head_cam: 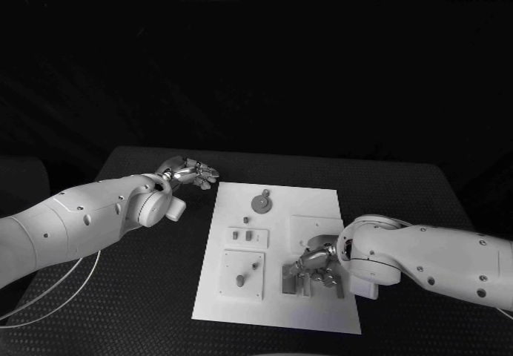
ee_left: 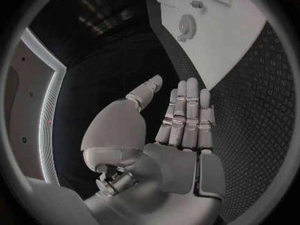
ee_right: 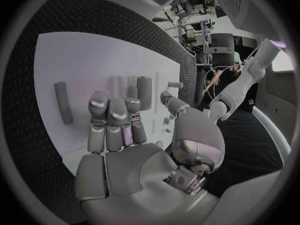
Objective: Assemble the parts on the task board
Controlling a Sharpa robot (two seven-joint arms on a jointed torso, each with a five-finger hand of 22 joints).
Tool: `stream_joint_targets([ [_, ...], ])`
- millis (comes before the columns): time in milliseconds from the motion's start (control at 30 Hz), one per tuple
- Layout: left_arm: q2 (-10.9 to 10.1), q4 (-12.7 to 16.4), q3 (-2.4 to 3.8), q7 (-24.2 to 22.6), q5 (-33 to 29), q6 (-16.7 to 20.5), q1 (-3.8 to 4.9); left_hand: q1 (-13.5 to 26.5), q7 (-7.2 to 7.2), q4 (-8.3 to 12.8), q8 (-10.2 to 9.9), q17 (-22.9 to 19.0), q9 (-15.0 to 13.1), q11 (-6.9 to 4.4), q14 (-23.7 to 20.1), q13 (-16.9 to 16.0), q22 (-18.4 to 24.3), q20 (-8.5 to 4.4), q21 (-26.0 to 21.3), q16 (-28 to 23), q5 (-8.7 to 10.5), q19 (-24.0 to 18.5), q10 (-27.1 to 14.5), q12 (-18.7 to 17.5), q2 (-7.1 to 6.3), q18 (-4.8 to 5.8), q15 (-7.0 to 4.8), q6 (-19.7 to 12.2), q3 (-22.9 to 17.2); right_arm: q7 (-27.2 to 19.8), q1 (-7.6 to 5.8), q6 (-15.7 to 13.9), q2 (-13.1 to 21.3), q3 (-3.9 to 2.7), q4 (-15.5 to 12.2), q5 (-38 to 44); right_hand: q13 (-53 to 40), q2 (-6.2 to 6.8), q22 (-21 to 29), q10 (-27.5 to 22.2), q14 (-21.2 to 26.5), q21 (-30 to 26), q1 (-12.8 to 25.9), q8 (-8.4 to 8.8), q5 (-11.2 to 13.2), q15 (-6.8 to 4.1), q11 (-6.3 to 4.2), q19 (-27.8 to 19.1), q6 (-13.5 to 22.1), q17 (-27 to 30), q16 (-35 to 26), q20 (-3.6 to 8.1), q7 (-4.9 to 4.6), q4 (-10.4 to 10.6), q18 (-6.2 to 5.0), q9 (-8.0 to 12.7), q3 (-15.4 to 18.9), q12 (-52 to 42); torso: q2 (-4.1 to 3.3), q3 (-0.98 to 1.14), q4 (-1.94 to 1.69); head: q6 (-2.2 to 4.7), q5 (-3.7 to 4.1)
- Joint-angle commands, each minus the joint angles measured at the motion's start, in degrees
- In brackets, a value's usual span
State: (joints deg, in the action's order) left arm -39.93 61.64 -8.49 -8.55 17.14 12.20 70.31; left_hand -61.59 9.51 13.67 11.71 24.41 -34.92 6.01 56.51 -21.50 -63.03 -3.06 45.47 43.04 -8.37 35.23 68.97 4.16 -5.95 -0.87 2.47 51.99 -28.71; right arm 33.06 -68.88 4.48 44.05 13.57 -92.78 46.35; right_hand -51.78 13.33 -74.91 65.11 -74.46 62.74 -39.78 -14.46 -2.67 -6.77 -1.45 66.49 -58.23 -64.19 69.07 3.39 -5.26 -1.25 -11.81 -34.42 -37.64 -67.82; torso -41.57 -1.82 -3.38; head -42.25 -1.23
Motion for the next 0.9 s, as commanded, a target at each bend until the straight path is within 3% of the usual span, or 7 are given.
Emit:
stream_joint_targets([
  [33, 0.0, 0.1, 0.03, -0.4, 0.2, -0.6, 0.06, 0.5, -0.01, -0.3, 0.3, 0.1, 0.1, 0.09, 0.5, 0.1, -0.1, -0.12, -0.2, -0.3, 0.19, 0.4, -0.5, -0.2, -0.06, 0.21, 0.02, -0.2, 0.0, -3.5, 0.34, 0.0, 1.5, 0.3, -0.9, 1.2, -0.1, 0.02, 0.1, 0.4, -0.1, 0.0, -1.9, -0.28, -0.1, -0.47, 0.21, 0.0, -0.3, -0.1, -0.3, 0.52, 0.09, -1.0, -3.19, -0.2, -0.5, 0.3, 0.0, 0.03, -0.01, 0.2, 0.09],
  [233, 0.1, 0.0, 0.03, -0.5, 0.2, -0.6, 0.05, 0.5, -0.01, -0.3, 0.3, 0.1, 0.1, 0.08, 0.5, 0.1, -0.1, -0.12, -0.2, -0.3, 0.19, 0.4, -0.5, -0.2, -0.05, 0.21, 0.02, -0.2, 0.0, -6.1, -1.21, -2.2, 4.5, 0.24, -2.9, 0.3, -0.1, 0.24, 0.2, 0.7, -0.3, 0.0, -3.7, -0.59, -0.1, -0.5, 0.16, 0.1, -0.7, -0.2, -0.4, 0.54, 0.16, -1.9, -3.19, -0.4, -0.7, 0.3, 0.04, 0.07, 0.06, 0.37, 0.14],
  [333, 0.1, 0.0, 0.03, -0.5, 0.2, -0.5, 0.05, 0.5, -0.01, -0.3, 0.3, 0.1, 0.1, 0.08, 0.5, 0.1, -0.1, -0.12, -0.2, -0.3, 0.19, 0.4, -0.5, -0.2, -0.06, 0.21, 0.02, -0.2, 0.0, -6.6, -2.13, -1.9, 6.2, 0.15, -3.5, -0.6, -0.2, 0.08, 0.2, 0.9, -0.4, 0.1, -4.4, -0.72, -0.2, -0.52, 0.13, 0.3, -0.8, -0.2, -0.4, 0.49, 0.19, -2.2, -3.19, -0.6, -0.6, 0.3, 0.01, 0.09, 0.05, 0.55, 0.29],
  [567, 0.2, 0.0, 0.02, -0.6, 0.2, -0.5, 0.05, 0.5, -0.02, -0.3, 0.3, 0.1, 0.1, 0.07, 0.5, 0.1, -0.1, -0.11, -0.2, -0.3, 0.21, 0.4, -0.5, -0.2, -0.08, 0.22, 0.02, -0.2, 0.0, -5.2, -3.67, 2.8, 9.9, 0.12, -4.1, -0.1, -0.2, -0.11, 0.3, 1.3, -0.6, 0.1, -5.6, -0.91, -0.2, -0.55, 0.09, 0.4, -0.9, -0.3, -0.3, 0.42, 0.25, -3.0, -3.19, -0.9, -0.1, 0.4, -0.01, 0.05, 0.09, 0.92, 0.89],
  [800, 0.2, 0.0, 0.02, -0.6, 0.2, -0.6, 0.05, 0.5, -0.03, -0.3, 0.3, 0.2, 0.1, 0.06, 0.5, 0.1, -0.1, -0.11, -0.2, -0.3, 0.21, 0.4, -0.4, -0.1, -0.08, 0.22, 0.02, -0.2, 0.0, -1.9, -3.78, 6.9, 11.9, 0.16, -4.0, 3.5, -0.4, -2.07, 0.2, 1.4, -0.6, 0.1, -7.7, -1.13, -0.2, -0.55, 0.03, 0.3, -1.2, -0.5, -0.4, 0.24, 0.32, -5.0, -3.19, -1.3, 0.5, 0.6, -0.01, 0.05, 0.08, 0.97, 1.33],
  [900, 0.2, 0.0, 0.02, -0.6, 0.2, -0.7, 0.05, 0.5, -0.03, -0.3, 0.3, 0.2, 0.1, 0.06, 0.5, 0.1, -0.1, -0.11, -0.2, -0.3, 0.21, 0.4, -0.4, -0.1, -0.08, 0.22, 0.02, -0.2, 0.0, -0.4, -3.78, 9.8, 12.5, 0.17, -4.0, 5.3, -0.4, -2.07, 0.2, 1.4, -0.6, 0.1, -7.7, -1.13, -0.2, -0.55, 0.03, 0.3, -1.2, -0.5, -0.4, 0.24, 0.32, -5.0, -3.19, -1.3, 0.5, 0.6, -0.02, 0.05, 0.07, 0.95, 1.43],
])
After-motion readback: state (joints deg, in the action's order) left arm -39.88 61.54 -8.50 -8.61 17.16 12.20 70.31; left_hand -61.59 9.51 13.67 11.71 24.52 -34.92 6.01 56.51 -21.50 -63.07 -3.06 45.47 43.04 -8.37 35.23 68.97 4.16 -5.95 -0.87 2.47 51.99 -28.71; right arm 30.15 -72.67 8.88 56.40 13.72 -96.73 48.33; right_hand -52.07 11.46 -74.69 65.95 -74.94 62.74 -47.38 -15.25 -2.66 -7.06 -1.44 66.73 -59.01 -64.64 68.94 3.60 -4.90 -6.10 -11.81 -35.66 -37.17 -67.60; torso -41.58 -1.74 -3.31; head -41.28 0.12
